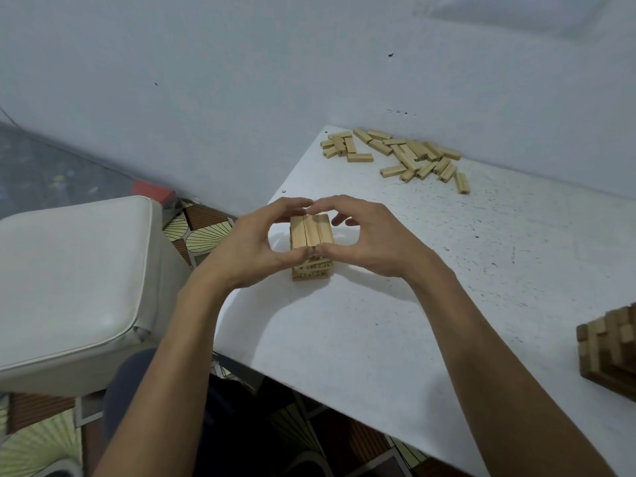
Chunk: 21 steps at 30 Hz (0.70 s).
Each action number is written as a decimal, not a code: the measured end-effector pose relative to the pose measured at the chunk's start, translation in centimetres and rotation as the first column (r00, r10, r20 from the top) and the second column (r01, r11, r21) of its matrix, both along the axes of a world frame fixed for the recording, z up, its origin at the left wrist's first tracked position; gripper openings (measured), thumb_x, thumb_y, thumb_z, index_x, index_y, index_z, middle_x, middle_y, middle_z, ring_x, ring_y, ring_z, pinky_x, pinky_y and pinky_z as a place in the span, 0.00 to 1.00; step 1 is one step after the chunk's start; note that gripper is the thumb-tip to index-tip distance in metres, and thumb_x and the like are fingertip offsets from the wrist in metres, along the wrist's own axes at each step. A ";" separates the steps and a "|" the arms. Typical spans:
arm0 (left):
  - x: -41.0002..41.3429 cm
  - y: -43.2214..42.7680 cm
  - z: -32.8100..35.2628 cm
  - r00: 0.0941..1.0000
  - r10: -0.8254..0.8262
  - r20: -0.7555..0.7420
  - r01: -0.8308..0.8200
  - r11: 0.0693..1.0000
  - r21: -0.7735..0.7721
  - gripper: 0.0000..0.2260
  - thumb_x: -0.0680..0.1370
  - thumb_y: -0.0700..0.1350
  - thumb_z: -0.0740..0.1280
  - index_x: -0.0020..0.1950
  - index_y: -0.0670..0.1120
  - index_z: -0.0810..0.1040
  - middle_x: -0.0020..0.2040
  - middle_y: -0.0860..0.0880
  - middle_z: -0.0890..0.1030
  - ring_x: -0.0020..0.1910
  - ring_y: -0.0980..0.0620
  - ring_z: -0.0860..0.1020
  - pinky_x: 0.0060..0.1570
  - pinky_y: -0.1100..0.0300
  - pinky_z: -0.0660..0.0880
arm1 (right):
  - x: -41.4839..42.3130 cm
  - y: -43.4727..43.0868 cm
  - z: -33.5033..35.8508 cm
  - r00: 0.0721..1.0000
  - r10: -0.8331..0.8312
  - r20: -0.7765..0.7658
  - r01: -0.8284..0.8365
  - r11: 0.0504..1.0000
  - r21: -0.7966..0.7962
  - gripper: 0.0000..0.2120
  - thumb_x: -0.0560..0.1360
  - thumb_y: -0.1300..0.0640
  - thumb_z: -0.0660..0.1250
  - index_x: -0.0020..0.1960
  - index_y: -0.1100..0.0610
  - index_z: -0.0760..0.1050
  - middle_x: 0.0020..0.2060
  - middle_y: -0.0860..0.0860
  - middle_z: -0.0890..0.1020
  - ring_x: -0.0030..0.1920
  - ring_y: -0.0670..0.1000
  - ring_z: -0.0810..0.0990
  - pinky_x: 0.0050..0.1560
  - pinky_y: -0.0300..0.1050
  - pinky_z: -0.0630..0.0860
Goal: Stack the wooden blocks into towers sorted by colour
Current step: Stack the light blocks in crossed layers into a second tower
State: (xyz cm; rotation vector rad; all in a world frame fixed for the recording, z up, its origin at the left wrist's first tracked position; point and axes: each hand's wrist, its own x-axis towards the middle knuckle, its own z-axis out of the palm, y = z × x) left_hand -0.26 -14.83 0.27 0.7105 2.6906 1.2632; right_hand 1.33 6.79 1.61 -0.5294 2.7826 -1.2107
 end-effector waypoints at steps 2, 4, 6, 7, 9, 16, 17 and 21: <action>0.1 -0.1 -0.5 0.999 0.045 0.012 -0.046 0.998 0.041 0.27 0.72 0.59 0.70 0.70 0.59 0.70 0.67 0.62 0.75 0.65 0.65 0.73 0.61 0.66 0.68 | 0.4 0.0 -0.4 0.999 -0.033 0.000 0.033 0.996 -0.080 0.26 0.73 0.49 0.72 0.70 0.43 0.70 0.68 0.38 0.71 0.62 0.42 0.74 0.64 0.48 0.73; 1.1 0.6 -1.2 0.987 0.153 0.055 -0.160 0.970 0.185 0.26 0.75 0.62 0.66 0.72 0.57 0.69 0.70 0.60 0.72 0.68 0.64 0.70 0.64 0.64 0.67 | 1.2 -0.4 -1.0 0.993 -0.107 0.043 0.115 0.960 -0.256 0.29 0.76 0.46 0.69 0.75 0.44 0.64 0.72 0.40 0.68 0.68 0.41 0.69 0.68 0.42 0.69; 2.7 2.4 -1.9 0.945 0.289 0.154 -0.326 0.875 0.359 0.26 0.80 0.63 0.59 0.76 0.54 0.65 0.73 0.59 0.68 0.71 0.64 0.65 0.66 0.68 0.63 | 2.3 -1.6 -1.7 0.963 -0.200 0.179 0.259 0.869 -0.421 0.30 0.79 0.40 0.61 0.78 0.45 0.57 0.76 0.41 0.63 0.73 0.40 0.63 0.68 0.35 0.62; 3.6 3.6 -2.2 0.919 0.326 0.220 -0.390 0.822 0.414 0.28 0.80 0.63 0.54 0.78 0.53 0.62 0.76 0.59 0.65 0.73 0.66 0.62 0.68 0.70 0.59 | 2.8 -2.4 -2.2 0.938 -0.234 0.256 0.332 0.822 -0.462 0.32 0.79 0.36 0.56 0.79 0.44 0.54 0.76 0.40 0.60 0.75 0.40 0.60 0.69 0.34 0.59; 5.1 5.7 -2.7 0.883 0.342 0.322 -0.463 0.744 0.481 0.31 0.80 0.65 0.47 0.80 0.52 0.55 0.78 0.60 0.57 0.74 0.69 0.55 0.68 0.75 0.52 | 3.5 -3.9 -3.5 0.903 -0.260 0.342 0.411 0.757 -0.509 0.36 0.76 0.29 0.49 0.80 0.43 0.50 0.77 0.38 0.57 0.76 0.40 0.56 0.75 0.41 0.54; 5.6 7.9 -3.4 0.826 0.355 0.438 -0.558 0.630 0.540 0.28 0.82 0.61 0.43 0.80 0.53 0.51 0.79 0.59 0.54 0.74 0.68 0.52 0.68 0.75 0.51 | 3.8 -5.9 -5.5 0.888 -0.222 0.402 0.441 0.656 -0.612 0.44 0.70 0.23 0.47 0.80 0.45 0.52 0.78 0.41 0.59 0.76 0.39 0.57 0.78 0.50 0.55; 5.6 7.9 -3.4 0.824 0.358 0.439 -0.560 0.632 0.535 0.27 0.82 0.61 0.43 0.80 0.53 0.51 0.79 0.58 0.54 0.74 0.68 0.53 0.67 0.76 0.52 | 3.8 -6.0 -5.7 0.892 -0.211 0.401 0.432 0.663 -0.612 0.43 0.70 0.23 0.47 0.79 0.45 0.54 0.77 0.41 0.61 0.76 0.39 0.59 0.78 0.50 0.56; 5.5 7.8 -3.4 0.824 0.367 0.433 -0.558 0.661 0.502 0.26 0.83 0.58 0.43 0.80 0.53 0.53 0.79 0.56 0.57 0.74 0.65 0.57 0.56 0.87 0.54 | 3.9 -6.1 -6.2 0.895 -0.194 0.402 0.420 0.670 -0.612 0.45 0.69 0.21 0.48 0.79 0.44 0.57 0.75 0.43 0.65 0.75 0.41 0.62 0.77 0.50 0.58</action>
